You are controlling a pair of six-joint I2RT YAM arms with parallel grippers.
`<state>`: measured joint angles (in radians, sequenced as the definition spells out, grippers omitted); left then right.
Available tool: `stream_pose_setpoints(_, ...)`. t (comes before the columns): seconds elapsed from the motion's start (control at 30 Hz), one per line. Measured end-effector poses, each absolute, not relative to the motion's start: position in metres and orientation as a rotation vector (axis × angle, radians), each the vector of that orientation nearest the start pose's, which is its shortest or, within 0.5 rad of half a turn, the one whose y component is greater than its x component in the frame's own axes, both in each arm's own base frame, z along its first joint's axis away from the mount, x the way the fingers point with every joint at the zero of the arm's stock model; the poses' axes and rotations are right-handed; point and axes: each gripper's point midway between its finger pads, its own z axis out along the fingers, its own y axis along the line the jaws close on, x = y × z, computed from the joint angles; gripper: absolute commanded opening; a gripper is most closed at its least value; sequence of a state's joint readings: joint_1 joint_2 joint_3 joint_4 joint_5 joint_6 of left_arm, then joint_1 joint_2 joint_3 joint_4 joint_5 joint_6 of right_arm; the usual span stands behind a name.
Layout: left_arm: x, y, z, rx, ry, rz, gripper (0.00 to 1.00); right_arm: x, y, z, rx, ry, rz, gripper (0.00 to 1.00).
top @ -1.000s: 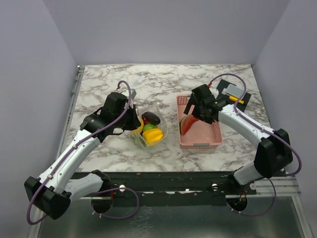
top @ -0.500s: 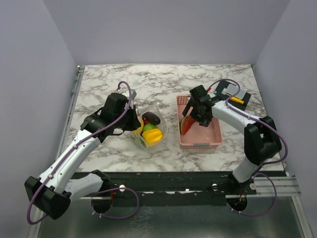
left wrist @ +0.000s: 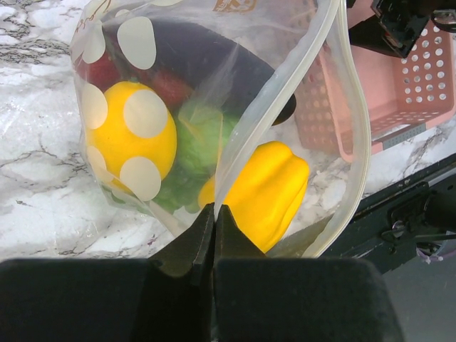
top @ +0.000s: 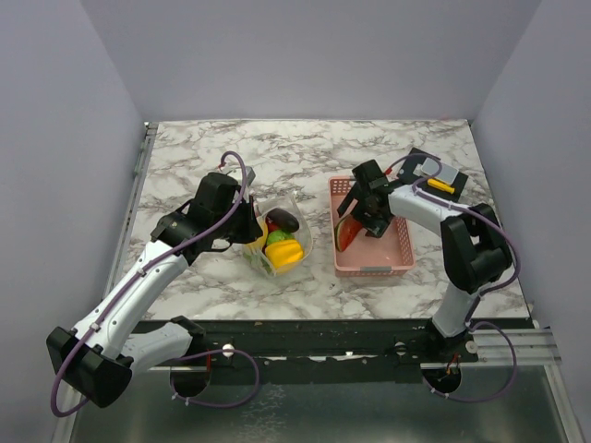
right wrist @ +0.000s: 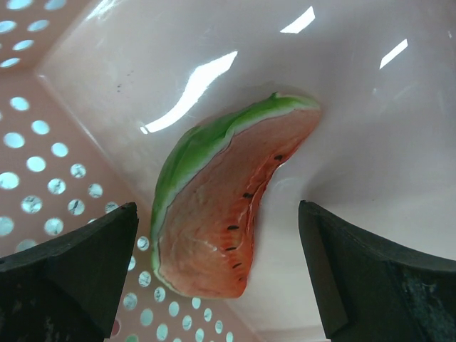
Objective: Place the food in the zip-top bag and seal the zipper
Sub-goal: Pick up the fake fruit from the bin.
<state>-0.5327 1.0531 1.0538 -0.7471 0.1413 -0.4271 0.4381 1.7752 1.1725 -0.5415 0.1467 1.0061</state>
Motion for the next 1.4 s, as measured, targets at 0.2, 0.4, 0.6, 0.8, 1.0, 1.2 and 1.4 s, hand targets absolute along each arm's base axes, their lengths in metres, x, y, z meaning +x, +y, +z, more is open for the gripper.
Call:
stream_pose_setpoints(0.2,0.228,-0.183,0.207,0.202,2.394,-0.631,0.0,0.354,0.178,0.033,0.84,2.617,0.252,0.94)
stream_pose_setpoints(0.4,0.228,-0.183,0.207,0.203,2.396,-0.63,0.0,0.361,0.179,0.033,0.871,2.597,0.287,0.74)
stream_pose_setpoints(0.6,0.228,-0.183,0.207,0.203,2.397,-0.63,0.0,0.365,0.179,0.032,0.884,2.586,0.303,0.49)
stream_pose_setpoints(0.8,0.228,-0.183,0.207,0.202,2.396,-0.63,0.0,0.364,0.178,0.034,0.872,2.582,0.308,0.37)
stream_pose_setpoints(1.0,0.228,-0.183,0.207,0.202,2.397,-0.63,0.0,0.362,0.175,0.067,0.834,2.52,0.353,0.29)
stream_pose_setpoints(1.2,0.228,-0.183,0.207,0.202,2.397,-0.629,0.0,0.363,0.174,0.135,0.733,2.37,0.48,0.24)
stream_pose_setpoints(1.4,0.228,-0.183,0.209,0.2,2.393,-0.632,0.0,0.357,0.176,0.21,0.584,2.183,0.635,0.23)
